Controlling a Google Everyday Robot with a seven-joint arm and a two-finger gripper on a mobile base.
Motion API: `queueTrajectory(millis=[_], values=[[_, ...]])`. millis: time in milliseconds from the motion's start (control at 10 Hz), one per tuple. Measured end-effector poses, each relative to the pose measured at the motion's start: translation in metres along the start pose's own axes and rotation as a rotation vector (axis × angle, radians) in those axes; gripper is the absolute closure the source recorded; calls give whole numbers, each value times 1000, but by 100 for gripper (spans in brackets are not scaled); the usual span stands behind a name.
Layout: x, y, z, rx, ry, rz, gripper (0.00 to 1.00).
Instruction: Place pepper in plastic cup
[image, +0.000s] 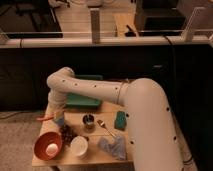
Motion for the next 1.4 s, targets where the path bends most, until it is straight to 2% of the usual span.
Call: queueTrajectory(millis=[200, 400, 600, 900, 1400], values=[[12, 8, -5, 1, 24, 33, 86], [18, 12, -10, 3, 36, 52, 76], [19, 15, -14, -1, 45, 59, 51], [2, 5, -13, -6, 47, 34, 24], [-22, -8, -9, -27, 41, -18, 22]])
